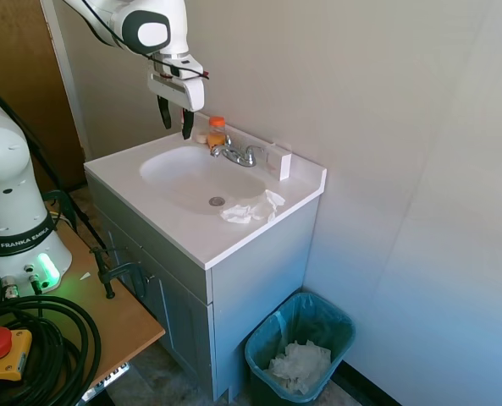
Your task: Throw the tissue in the trash bin
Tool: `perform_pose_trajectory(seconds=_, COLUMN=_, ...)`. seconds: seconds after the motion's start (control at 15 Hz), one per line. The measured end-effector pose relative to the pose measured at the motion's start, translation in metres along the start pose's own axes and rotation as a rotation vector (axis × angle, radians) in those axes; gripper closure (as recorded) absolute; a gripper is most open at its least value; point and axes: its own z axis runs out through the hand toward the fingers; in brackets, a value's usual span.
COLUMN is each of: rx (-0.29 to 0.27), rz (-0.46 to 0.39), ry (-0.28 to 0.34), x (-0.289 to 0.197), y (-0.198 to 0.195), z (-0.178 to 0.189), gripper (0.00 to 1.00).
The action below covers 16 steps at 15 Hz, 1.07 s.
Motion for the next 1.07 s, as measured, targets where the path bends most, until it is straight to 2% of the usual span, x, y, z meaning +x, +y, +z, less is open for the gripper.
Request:
perform_pose_trajectory(seconds=0.2, rx=0.010, rz=0.028, ry=0.029, x=0.005, y=0.000, z=-0.001, gripper=0.00)
perform_pose_trajectory(seconds=0.4, rx=0.065, rz=0.156, ry=0.092, x=0.053, y=0.028, z=-0.008, gripper=0.00)
perform_pose_trajectory(seconds=0.53, rx=0.074, rz=0.261, ry=0.126, x=0.100, y=0.061, z=-0.008, gripper=0.00)
perform_pose_trajectory(seconds=0.67, rx=0.050, rz=0.352, ry=0.174, x=0.138, y=0.093, z=0.005, gripper=0.00)
perform_pose_trajectory(seconds=0.8, rx=0.012, rz=0.425, ry=0.196, x=0.167, y=0.116, z=0.029, gripper=0.00)
perform_pose_trajectory(seconds=1.07, rx=-0.051, rz=0.497, ry=0.170, x=0.204, y=0.138, z=0.076, gripper=0.00)
